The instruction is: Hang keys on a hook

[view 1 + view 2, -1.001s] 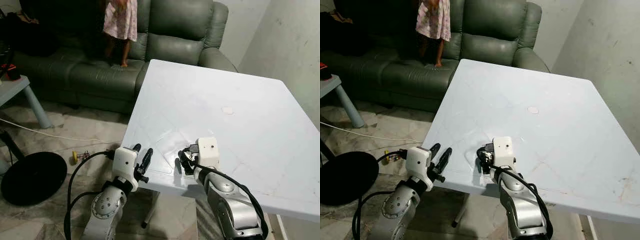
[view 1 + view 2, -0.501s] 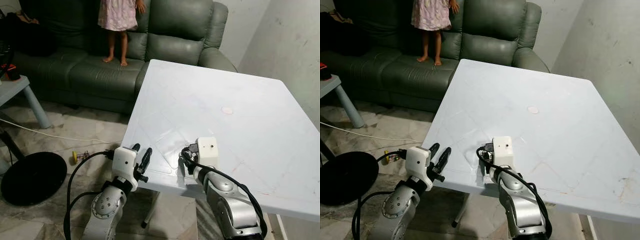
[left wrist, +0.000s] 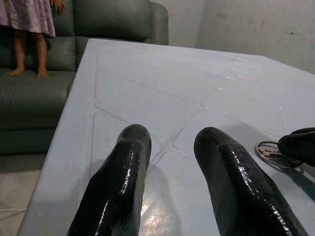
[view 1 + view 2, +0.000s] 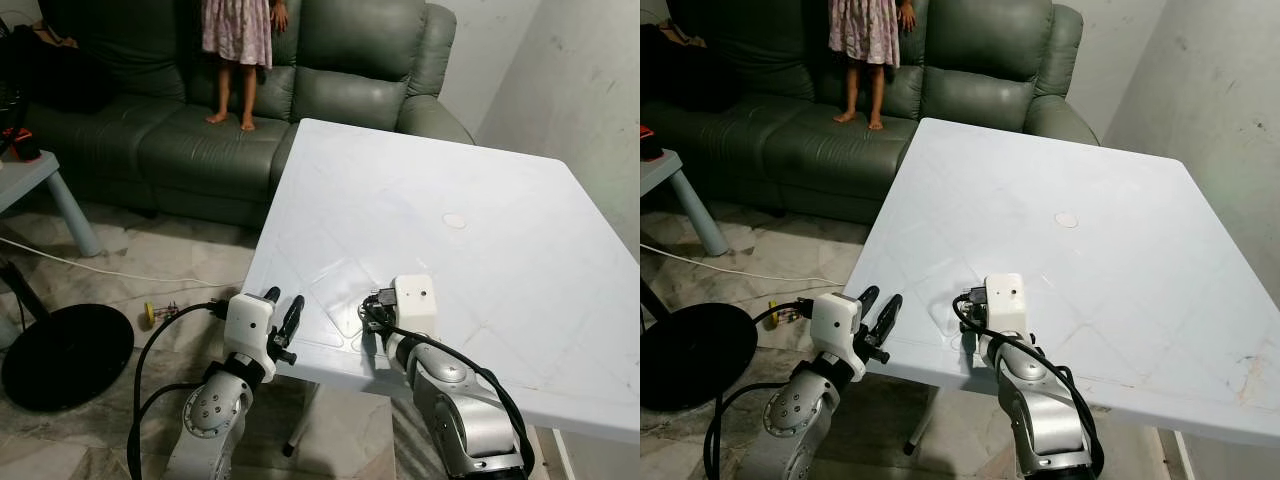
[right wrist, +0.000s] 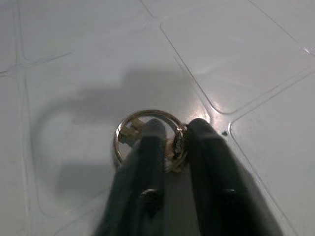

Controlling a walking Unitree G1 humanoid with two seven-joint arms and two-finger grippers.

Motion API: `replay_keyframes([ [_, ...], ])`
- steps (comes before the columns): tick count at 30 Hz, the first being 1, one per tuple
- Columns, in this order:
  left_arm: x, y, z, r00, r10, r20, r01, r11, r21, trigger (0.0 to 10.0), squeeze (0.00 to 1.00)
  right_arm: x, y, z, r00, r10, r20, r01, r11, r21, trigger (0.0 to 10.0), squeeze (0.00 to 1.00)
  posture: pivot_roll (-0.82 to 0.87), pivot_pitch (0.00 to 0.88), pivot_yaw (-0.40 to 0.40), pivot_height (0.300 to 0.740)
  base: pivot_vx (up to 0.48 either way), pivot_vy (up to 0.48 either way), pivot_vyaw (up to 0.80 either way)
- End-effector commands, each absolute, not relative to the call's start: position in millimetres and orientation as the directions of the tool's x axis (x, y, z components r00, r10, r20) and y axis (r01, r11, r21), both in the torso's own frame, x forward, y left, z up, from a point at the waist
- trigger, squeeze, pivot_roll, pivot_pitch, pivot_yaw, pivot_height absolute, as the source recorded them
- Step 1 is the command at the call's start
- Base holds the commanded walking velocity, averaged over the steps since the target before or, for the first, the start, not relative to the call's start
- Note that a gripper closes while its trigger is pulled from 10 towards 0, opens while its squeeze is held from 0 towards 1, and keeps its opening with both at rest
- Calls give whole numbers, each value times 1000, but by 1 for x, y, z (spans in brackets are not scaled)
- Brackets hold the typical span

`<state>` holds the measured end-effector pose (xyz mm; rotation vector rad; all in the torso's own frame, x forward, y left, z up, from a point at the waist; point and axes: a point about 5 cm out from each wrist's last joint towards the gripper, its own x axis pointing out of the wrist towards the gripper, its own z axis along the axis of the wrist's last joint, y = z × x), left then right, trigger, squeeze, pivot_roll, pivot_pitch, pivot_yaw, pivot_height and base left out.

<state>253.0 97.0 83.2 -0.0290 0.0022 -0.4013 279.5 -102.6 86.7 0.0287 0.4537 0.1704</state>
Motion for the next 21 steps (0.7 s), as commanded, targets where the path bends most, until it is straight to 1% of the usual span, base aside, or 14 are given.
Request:
replay_keyframes([
  [1, 254, 94, 89, 917, -398, 23, 399, 917, -17, 10000, 0, 280, -108, 87, 882, 152, -446, -142, 988, 57, 471, 0, 137, 0, -130, 740, 0, 0, 0],
  [3, 254, 95, 89, 918, -395, 24, 395, 918, -18, 10000, 0, 279, -110, 86, 882, 143, -449, -140, 989, 42, 431, 0, 137, 0, -130, 740, 0, 0, 0],
  [4, 255, 95, 90, 919, -394, 26, 394, 919, -18, 10000, 0, 279, -111, 85, 882, 140, -451, -139, 990, 36, 118, 0, 135, 0, -132, 740, 0, 0, 0],
  [14, 256, 96, 92, 921, -389, 31, 390, 921, -14, 10000, 0, 280, -114, 83, 874, 135, -466, -143, 990, 19, 0, 0, 138, 0, -131, 740, 0, 0, 0],
  [17, 258, 97, 93, 922, -387, 33, 387, 922, -14, 10000, 0, 280, -112, 84, 885, 147, -441, -154, 988, 19, 0, 0, 139, 0, -129, 740, 0, 0, 0],
  [18, 258, 98, 93, 922, -385, 34, 385, 923, -13, 10000, 0, 281, -111, 88, 900, 159, -405, -162, 986, 28, 0, 0, 139, 0, -129, 740, 0, 0, 0],
  [19, 259, 98, 93, 923, -382, 35, 383, 924, -14, 10000, 0, 282, -111, 92, 916, 161, -367, -153, 987, 52, 2980, 0, 139, 0, -129, 740, 0, 0, 0],
  [20, 259, 99, 94, 924, -380, 36, 381, 925, -15, 10000, 0, 284, -112, 97, 931, 174, -321, -151, 984, 97, 2980, 0, 143, 0, -127, 740, 0, 0, 0],
  [21, 259, 99, 94, 924, -380, 36, 381, 925, -15, 10000, 0, 284, -112, 97, 931, 174, -321, -151, 984, 97, 2980, 0, 143, 0, -127, 740, 0, 0, 0],
])
